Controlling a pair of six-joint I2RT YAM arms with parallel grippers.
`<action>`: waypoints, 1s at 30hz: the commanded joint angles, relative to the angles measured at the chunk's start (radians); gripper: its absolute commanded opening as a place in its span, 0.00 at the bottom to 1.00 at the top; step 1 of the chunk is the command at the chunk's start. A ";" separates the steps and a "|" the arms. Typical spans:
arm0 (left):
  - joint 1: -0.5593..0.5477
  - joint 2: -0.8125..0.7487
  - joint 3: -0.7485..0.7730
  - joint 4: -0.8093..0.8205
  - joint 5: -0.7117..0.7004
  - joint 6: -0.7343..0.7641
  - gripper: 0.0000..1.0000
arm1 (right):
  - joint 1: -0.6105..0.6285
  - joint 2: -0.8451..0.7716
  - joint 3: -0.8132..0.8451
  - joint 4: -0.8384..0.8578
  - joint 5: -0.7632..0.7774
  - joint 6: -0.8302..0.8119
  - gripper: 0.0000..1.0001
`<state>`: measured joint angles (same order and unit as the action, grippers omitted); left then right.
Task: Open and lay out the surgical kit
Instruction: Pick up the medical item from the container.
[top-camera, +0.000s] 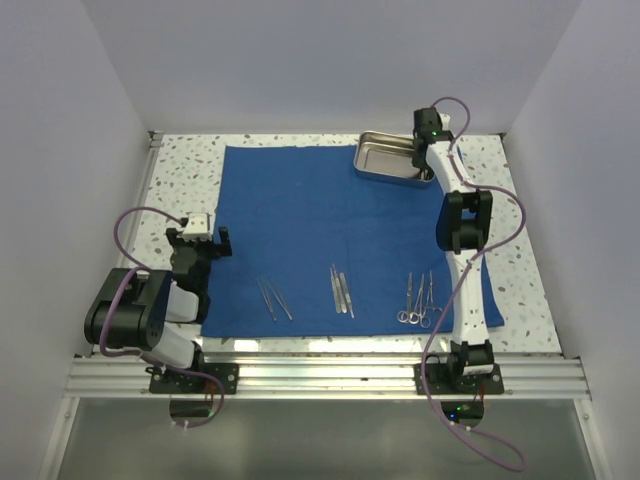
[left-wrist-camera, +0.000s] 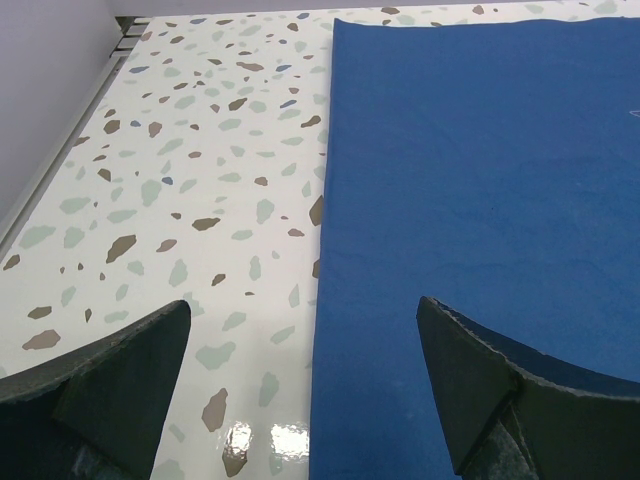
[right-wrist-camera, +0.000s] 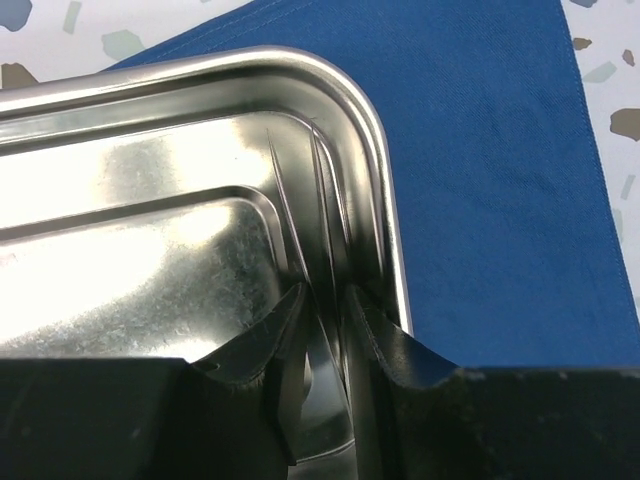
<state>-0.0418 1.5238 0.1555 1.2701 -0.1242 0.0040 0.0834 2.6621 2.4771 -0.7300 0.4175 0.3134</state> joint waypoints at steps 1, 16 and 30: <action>-0.001 0.003 0.004 0.135 -0.006 0.019 1.00 | -0.022 0.071 0.002 -0.066 -0.117 -0.019 0.26; -0.001 -0.001 0.006 0.127 -0.006 0.017 1.00 | -0.063 0.157 0.025 -0.126 -0.345 -0.074 0.17; -0.001 -0.004 0.007 0.118 -0.003 0.016 1.00 | -0.054 0.076 0.006 -0.123 -0.333 -0.102 0.00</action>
<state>-0.0418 1.5238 0.1555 1.2701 -0.1242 0.0040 0.0154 2.6953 2.5336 -0.7109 0.1093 0.2344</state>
